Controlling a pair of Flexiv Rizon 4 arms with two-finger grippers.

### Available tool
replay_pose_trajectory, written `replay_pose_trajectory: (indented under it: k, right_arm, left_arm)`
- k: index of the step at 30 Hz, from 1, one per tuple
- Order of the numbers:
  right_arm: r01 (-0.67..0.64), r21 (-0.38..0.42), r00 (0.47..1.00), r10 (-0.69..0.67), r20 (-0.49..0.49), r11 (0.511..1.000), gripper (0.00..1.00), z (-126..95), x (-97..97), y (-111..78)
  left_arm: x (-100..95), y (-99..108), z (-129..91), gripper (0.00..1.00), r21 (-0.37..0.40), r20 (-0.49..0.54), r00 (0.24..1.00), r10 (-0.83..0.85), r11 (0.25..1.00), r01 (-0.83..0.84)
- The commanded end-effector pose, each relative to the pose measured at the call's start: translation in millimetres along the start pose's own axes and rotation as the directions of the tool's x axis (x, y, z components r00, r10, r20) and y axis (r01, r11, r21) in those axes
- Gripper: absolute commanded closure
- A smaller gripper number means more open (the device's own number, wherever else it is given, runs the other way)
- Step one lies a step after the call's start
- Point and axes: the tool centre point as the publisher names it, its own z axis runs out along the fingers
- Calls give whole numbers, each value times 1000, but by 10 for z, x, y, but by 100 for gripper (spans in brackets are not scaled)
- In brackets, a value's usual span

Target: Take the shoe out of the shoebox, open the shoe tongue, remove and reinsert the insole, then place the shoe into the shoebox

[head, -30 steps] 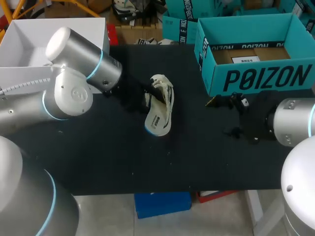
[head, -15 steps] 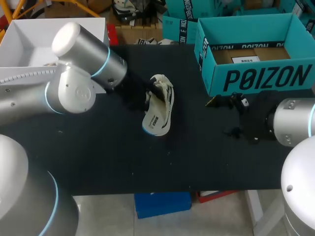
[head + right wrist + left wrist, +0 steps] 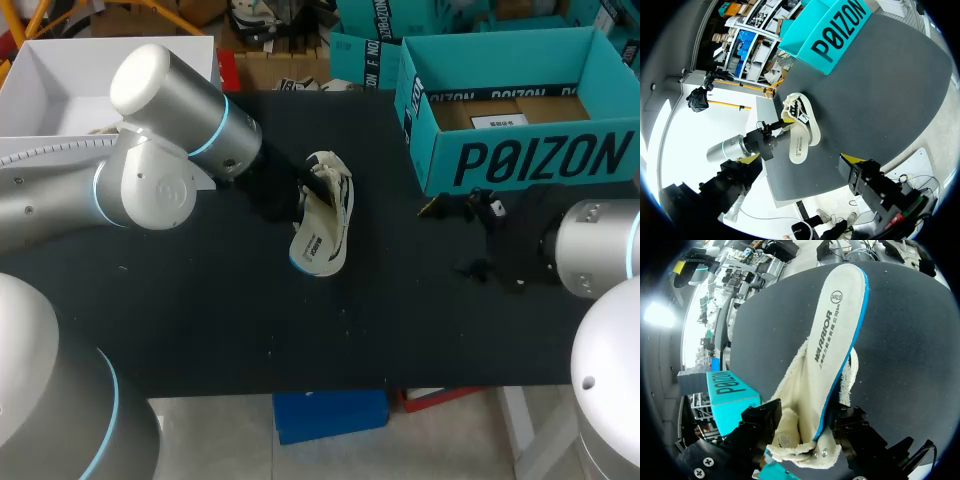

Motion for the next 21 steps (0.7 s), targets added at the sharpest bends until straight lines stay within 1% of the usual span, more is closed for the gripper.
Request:
replay_pose_trajectory:
  k: [1, 9, 16, 17, 21]
  right_arm:
    - [-16, -155, 1000, 14, -13, 988, 0, 14, -57, -72]
    - [-16, -155, 1000, 14, -13, 988, 0, 14, -57, -72]
    - [-16, -155, 1000, 14, -13, 988, 0, 14, -57, -72]
    - [-16, -155, 1000, 14, -13, 988, 0, 14, -57, -72]
    - [-16, -155, 1000, 14, -13, 988, 0, 14, -57, -72]
  left_arm:
    - [23, -3, 52, 44, -16, -4, 1000, -1, 1000, 1]
    - [83, 112, 66, 43, -47, -14, 1000, -26, 999, 25]
    - [101, 195, 52, 53, -71, -5, 999, -41, 997, 41]
    - [101, 197, 53, 60, -72, -1, 999, -43, 996, 43]
    - [93, 190, 63, 76, -69, 4, 999, -45, 997, 45]
